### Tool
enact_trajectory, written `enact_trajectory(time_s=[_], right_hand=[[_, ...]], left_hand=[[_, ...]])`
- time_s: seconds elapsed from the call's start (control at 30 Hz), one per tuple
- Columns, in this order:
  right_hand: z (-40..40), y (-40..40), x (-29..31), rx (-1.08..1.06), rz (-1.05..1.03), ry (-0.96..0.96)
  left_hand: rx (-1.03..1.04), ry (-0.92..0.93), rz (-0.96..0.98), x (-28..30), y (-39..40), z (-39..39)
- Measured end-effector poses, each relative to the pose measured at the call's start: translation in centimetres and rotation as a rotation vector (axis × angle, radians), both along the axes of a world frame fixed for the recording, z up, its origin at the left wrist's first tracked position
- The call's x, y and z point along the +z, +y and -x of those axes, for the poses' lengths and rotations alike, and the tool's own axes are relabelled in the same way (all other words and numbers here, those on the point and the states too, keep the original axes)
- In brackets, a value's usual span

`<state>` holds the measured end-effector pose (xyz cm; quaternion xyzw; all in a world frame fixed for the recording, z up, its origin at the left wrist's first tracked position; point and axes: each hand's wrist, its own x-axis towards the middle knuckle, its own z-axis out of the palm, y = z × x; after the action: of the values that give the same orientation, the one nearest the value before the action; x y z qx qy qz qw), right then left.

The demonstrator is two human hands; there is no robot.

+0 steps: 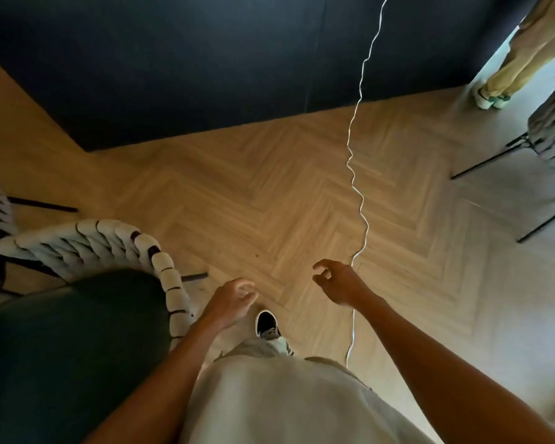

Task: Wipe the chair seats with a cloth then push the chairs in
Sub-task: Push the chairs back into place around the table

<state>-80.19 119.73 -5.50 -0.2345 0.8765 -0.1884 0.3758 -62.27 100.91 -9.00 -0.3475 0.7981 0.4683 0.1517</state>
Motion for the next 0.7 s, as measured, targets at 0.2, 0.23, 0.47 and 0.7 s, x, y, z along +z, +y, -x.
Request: enact_trajectory(time_s=[0.2, 0.23, 0.47, 0.7], right_hand=[[7.8, -8.9, 0.6, 0.112, -0.008, -0.013], [9.1, -10.6, 0.5, 0.123, 0.002, -0.014], [17.0, -23.7, -0.6, 0.378, 0.058, -0.011], [23.9, -37.3, -0.1, 0.755, 0.061, -0.082]], left_hand=[[0.108, -0.059, -0.016, 0.6, -6.9, 5.2], [0.131, -0.063, -0.016, 0.5, -8.0, 5.8], [0.367, -0.081, -0.058, -0.8, -15.8, 9.4], [0.813, -0.084, -0.018, -0.5, -21.3, 13.5]])
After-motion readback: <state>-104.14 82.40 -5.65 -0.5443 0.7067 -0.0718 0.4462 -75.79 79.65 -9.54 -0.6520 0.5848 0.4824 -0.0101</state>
